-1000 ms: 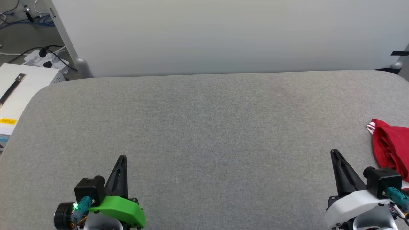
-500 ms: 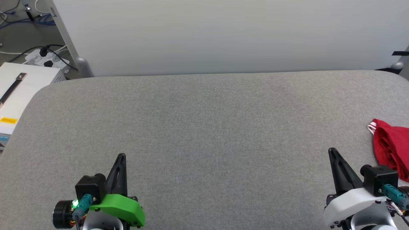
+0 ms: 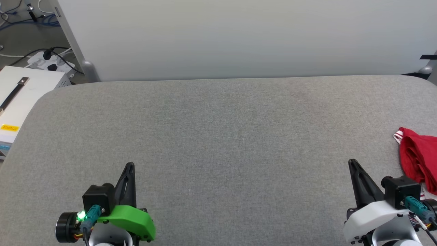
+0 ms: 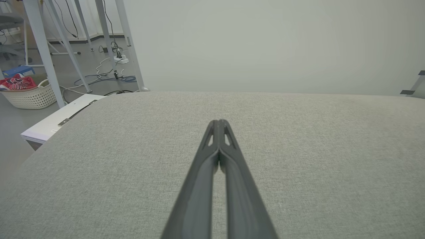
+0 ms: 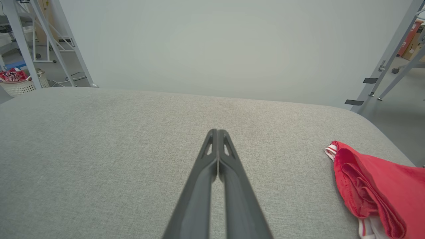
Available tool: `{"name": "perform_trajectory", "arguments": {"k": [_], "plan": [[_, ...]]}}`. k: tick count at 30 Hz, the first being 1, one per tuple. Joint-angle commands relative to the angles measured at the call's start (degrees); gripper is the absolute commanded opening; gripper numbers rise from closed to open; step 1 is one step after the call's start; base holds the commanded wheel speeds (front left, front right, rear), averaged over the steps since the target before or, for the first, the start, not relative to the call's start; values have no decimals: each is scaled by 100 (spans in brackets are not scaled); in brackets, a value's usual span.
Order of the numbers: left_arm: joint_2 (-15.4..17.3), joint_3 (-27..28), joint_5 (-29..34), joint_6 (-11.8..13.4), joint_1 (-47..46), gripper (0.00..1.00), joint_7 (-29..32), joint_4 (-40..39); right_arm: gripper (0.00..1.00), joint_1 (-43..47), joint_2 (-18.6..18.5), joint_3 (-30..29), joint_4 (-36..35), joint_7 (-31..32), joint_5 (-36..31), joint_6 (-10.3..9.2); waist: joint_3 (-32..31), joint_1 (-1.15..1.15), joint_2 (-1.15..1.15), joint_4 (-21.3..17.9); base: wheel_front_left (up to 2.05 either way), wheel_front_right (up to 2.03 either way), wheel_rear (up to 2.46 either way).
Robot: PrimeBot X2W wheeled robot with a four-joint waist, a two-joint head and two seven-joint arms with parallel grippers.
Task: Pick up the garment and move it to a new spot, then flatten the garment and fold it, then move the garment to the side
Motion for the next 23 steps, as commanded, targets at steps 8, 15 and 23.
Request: {"name": "perform_trajectory", "arguments": {"k": [8, 15, 23], "plan": [[-101, 86, 198, -44, -73, 0, 108, -82, 0, -167, 24, 20, 100, -55, -120, -4, 5, 0, 0, 9, 0, 0, 0], [-154, 139, 325, -57, -80, 0, 189, -130, 0, -206, 28, 29, 165, -65, -166, -4, 9, 0, 0, 16, 0, 0, 0], [-213, 198, 468, -71, -89, 0, 281, -185, 0, -250, 33, 38, 239, -77, -218, -4, 14, 0, 0, 25, 0, 0, 0]]}}
